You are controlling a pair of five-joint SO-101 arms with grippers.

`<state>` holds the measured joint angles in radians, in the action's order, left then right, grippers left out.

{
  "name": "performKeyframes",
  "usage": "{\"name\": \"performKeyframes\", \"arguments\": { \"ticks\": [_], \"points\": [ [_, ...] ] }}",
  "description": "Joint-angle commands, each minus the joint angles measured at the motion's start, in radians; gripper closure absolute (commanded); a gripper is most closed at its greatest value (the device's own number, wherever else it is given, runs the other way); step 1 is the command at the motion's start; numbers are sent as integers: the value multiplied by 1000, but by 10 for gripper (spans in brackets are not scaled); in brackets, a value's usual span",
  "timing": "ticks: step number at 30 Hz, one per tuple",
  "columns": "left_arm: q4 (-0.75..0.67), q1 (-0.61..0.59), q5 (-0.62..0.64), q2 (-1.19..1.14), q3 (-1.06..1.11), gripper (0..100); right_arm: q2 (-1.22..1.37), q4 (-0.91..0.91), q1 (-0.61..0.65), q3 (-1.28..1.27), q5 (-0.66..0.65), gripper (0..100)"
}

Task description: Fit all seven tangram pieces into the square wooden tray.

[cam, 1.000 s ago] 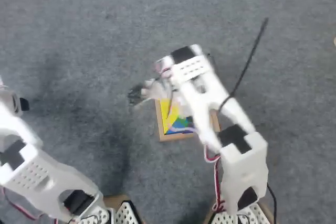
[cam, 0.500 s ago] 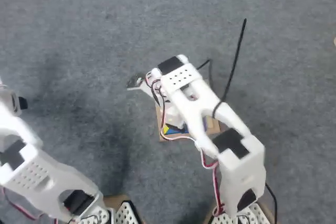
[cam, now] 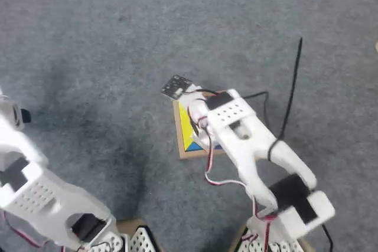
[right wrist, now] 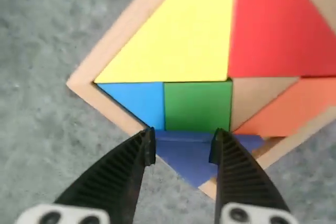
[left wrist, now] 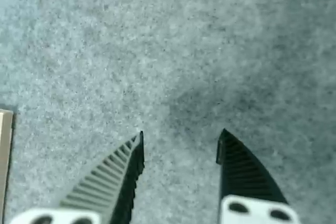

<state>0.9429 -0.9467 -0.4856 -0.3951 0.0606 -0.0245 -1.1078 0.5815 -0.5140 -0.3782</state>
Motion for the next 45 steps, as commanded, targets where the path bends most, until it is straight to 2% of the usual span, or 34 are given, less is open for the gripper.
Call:
{"name": "performKeyframes", "arguments": {
  "ticks": [1, 9, 16, 23, 36, 45],
  "points": [
    [-21, 3, -9, 8, -42, 775, -136, 53, -22, -69, 9, 816],
    [-21, 3, -9, 6, -41, 775, -262, 30, -94, -86, -9, 816],
    [-21, 3, -9, 6, -41, 775, -381, -44, -91, -181, -18, 816],
    [-14, 23, -9, 6, -39, 775, -378, 1, -91, -265, -18, 816],
    [-18, 17, -9, 6, -41, 775, -166, 81, -99, -204, -52, 816],
    [-15, 20, -9, 6, -41, 775, -159, 81, -209, -160, -63, 816]
  ]
}}
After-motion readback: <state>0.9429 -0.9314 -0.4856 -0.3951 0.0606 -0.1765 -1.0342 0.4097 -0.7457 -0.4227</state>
